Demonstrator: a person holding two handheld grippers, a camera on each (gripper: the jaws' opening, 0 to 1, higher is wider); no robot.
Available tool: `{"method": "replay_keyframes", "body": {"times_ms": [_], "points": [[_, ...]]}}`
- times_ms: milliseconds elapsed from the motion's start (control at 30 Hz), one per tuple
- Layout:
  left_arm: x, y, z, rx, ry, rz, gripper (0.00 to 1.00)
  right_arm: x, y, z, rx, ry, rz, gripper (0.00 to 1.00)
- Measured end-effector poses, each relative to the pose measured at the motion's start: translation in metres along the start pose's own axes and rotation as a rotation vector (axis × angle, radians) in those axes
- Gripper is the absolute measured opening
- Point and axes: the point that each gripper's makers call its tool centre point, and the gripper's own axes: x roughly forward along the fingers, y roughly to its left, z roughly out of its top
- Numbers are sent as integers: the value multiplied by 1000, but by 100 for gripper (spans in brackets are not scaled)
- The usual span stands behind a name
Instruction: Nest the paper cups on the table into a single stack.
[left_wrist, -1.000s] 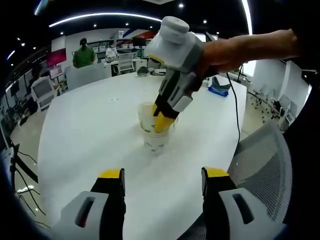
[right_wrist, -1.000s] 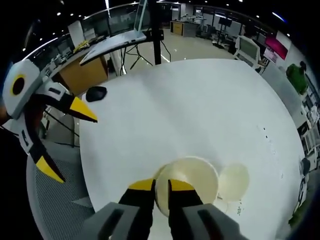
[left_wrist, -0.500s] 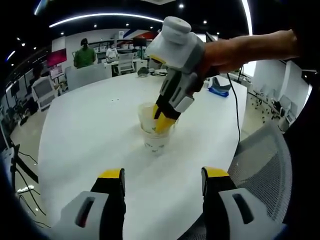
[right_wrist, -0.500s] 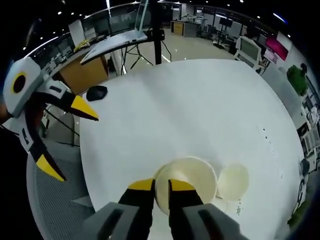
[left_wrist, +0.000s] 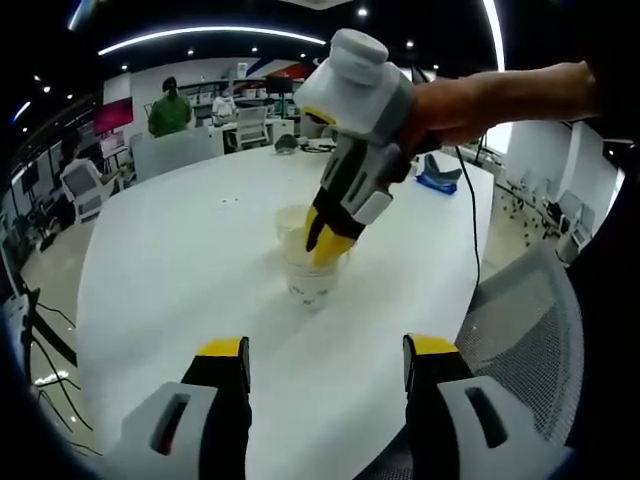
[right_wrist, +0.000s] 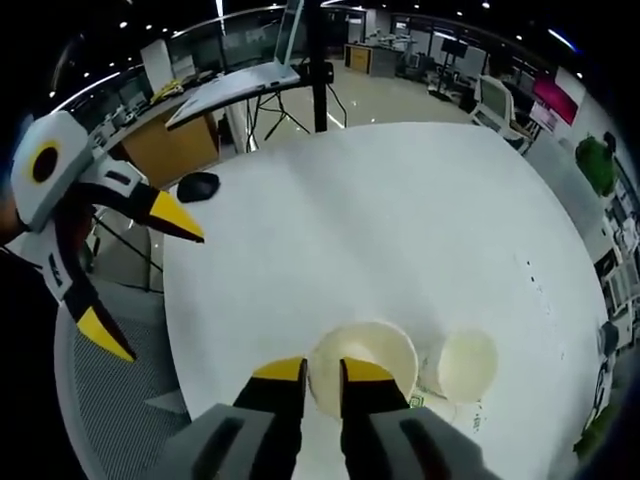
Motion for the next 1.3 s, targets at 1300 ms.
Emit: {"method": "replay_keyframes", "body": {"times_ms": [1300], "points": [[2, -5, -2, 10, 6, -12, 61, -65, -77, -5, 157, -405, -285, 39]]}}
